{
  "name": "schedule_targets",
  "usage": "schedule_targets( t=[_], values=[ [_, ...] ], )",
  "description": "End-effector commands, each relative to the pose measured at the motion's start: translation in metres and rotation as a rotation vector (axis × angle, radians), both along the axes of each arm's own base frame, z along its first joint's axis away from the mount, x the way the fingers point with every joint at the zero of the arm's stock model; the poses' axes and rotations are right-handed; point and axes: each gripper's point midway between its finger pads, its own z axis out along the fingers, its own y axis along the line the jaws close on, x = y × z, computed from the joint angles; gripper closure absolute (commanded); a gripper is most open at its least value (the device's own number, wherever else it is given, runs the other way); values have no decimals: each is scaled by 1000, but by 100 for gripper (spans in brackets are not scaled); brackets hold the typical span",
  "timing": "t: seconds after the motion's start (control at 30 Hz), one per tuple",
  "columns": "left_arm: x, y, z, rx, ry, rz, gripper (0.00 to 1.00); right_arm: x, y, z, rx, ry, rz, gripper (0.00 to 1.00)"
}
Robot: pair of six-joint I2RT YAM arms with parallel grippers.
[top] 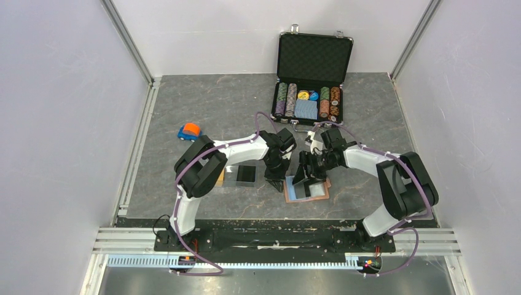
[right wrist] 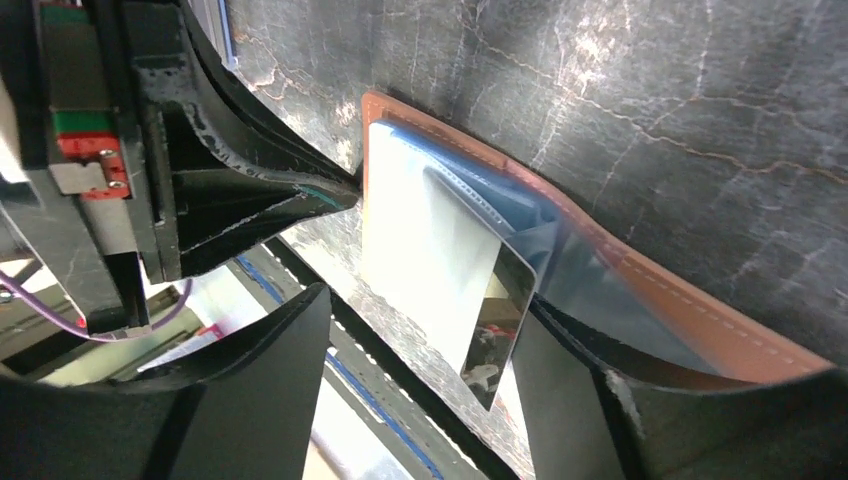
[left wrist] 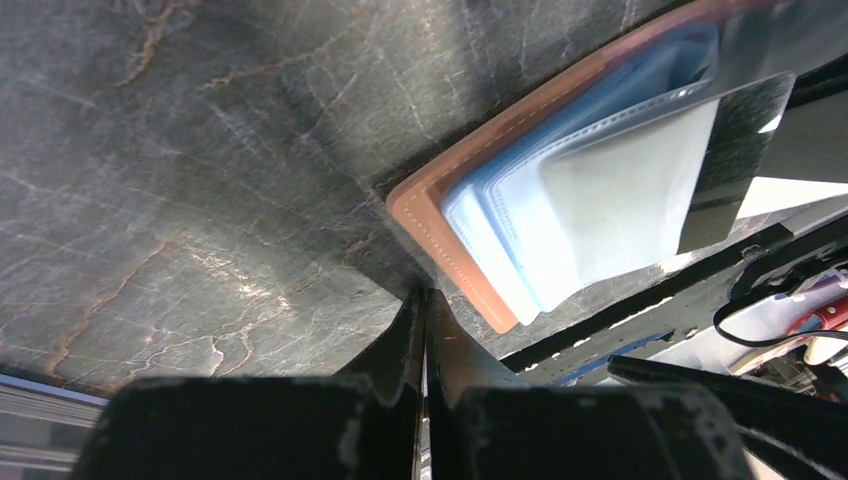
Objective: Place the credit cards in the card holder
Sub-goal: Insert the credit card into the card holder.
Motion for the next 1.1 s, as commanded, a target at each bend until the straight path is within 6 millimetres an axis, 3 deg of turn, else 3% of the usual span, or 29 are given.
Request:
schedule_targets(
  t=[0.0,0.2,0.33,0.53,0.83,1.07],
  values=[
    [5,-9,-13,-10,-27,-36,97,4,-24,-8,-170,-61,17,28],
    [6,-13,-11,-21,-27,-38,98,-1,-31,-3,-221,-84,60,8],
    [6,-16,-10,-34,-17,-39,98,-2,-37,2,-247,-113,68,2],
    [6,-30,-2,-104,-5,-31,98,3,-34,13,-220,-169,75,2],
    [8,-33,7,-135,-25,-15,98,-8,-5,26,8,-138,75,2],
    [3,-31,2,-136,-4,-5,98,-18,-2,10,42,-70,40,2]
  ],
)
